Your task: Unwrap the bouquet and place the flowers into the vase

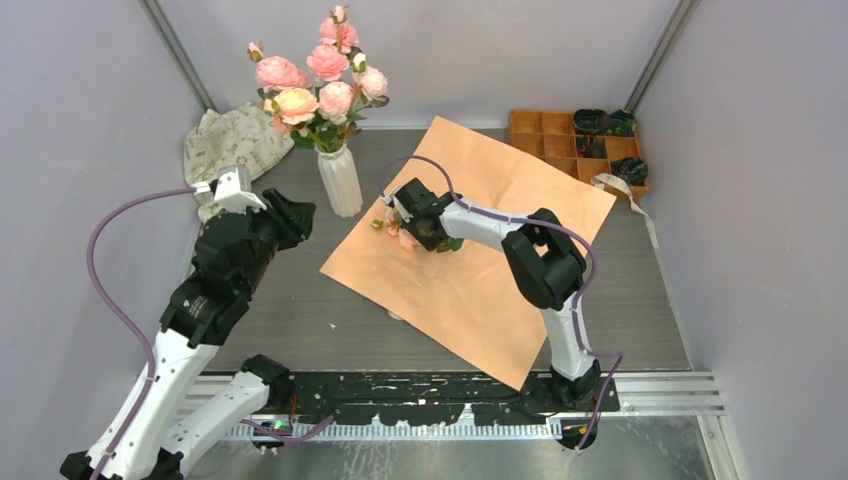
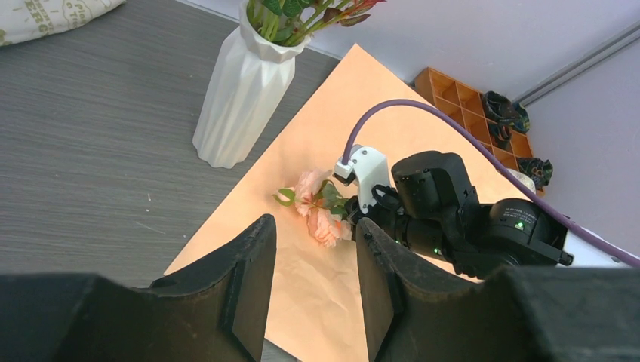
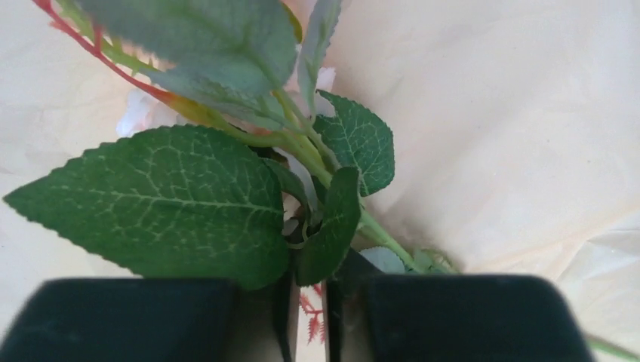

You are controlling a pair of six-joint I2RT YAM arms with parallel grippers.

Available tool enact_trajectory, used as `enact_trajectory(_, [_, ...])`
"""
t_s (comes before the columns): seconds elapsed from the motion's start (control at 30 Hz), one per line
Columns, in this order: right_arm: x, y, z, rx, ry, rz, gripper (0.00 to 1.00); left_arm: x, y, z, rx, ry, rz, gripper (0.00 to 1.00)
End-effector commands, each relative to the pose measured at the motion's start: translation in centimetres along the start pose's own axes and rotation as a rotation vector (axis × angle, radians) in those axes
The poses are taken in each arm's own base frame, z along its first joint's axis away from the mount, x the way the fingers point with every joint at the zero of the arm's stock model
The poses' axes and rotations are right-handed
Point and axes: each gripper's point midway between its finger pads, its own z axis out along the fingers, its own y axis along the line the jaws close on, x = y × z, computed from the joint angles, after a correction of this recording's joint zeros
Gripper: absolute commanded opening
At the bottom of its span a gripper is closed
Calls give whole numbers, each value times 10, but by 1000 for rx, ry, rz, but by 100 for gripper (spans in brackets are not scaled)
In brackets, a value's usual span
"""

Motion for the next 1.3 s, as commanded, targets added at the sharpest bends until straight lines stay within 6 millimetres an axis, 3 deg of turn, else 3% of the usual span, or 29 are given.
enact_trajectory(0.0, [-15, -8, -12, 10, -31, 6, 11, -13, -6, -5, 22, -44, -16, 44])
enact_trajectory(0.13, [-27, -11, -35, 6, -82, 24, 2, -14, -7, -7, 25, -45, -19, 44])
enact_trajectory(0.3, [-48, -14, -77, -22, -189, 55, 1, -15, -7, -8, 28, -49, -22, 44])
enact_trajectory(0.43, [-57, -13, -99, -51, -242, 87, 3, -15, -7, -9, 28, -49, -24, 44])
enact_trajectory(0.5, [-57, -17, -99, -29, -239, 96, 33, -15, -6, -8, 28, -48, -23, 44])
enact_trajectory(0.53, [-55, -20, -96, -11, -225, 93, 42, -14, -7, -8, 29, -46, -23, 44])
enact_trajectory(0.57, [-54, -23, -92, 7, -210, 88, 44, -13, -6, -8, 29, -44, -24, 44])
enact_trajectory(0.67, [-47, -26, -76, 39, -141, 61, 46, -13, -6, -8, 27, -44, -25, 44])
enact_trajectory(0.8, [-38, -12, -61, -24, -81, 42, 48, -16, -5, -12, 26, -55, -26, 44])
enact_trajectory(1.07, [-25, 8, -49, -119, -36, 54, 49, -14, -5, -10, 23, -51, -25, 44])
enact_trajectory(1.27, [-25, 27, -54, -213, -61, 88, 48, -13, -4, -9, 22, -50, -26, 44])
